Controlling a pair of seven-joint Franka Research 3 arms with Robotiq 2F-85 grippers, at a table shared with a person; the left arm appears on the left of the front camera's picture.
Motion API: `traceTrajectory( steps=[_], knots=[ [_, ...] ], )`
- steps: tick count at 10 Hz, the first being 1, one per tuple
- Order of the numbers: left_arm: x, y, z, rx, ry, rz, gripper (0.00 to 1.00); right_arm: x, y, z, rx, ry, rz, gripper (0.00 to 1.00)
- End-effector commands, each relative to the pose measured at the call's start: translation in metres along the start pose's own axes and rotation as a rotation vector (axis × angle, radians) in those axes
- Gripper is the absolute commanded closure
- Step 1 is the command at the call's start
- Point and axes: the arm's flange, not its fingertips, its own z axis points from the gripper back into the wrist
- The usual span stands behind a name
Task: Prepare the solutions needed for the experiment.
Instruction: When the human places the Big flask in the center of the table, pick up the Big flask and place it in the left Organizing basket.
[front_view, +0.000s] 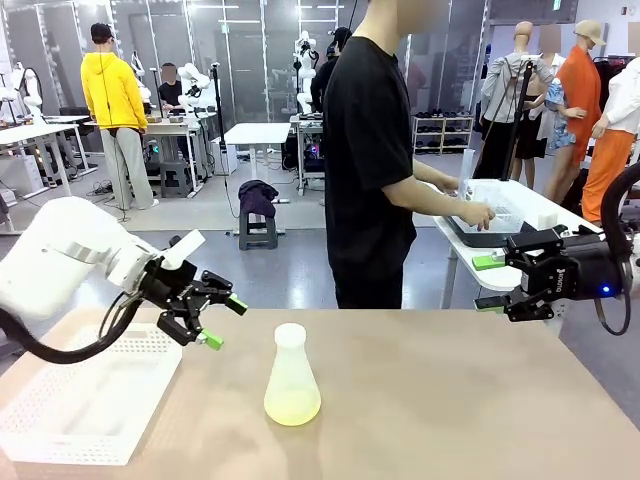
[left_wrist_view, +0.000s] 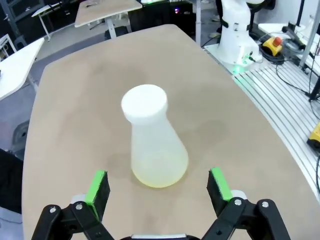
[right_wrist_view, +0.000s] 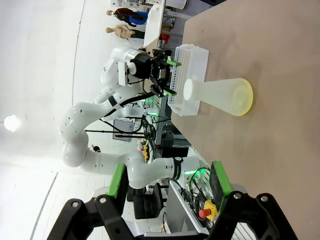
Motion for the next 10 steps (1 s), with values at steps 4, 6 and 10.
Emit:
traceTrajectory(
  steps=[4, 6, 10],
  knots=[
    [-0.011, 0.062, -0.045, -0.259, -0.051, -0.072, 0.0, -0.001, 0.001, 0.0, 0.01, 0.002, 0.004, 0.18],
    [-0.013, 0.065, -0.06, -0.344, -0.11, -0.039, 0.0, -0.001, 0.001, 0.0, 0.01, 0.002, 0.004, 0.18],
    [-0.019, 0.068, -0.081, -0.376, -0.203, 0.012, 0.0, -0.001, 0.001, 0.0, 0.01, 0.002, 0.004, 0.18]
  ],
)
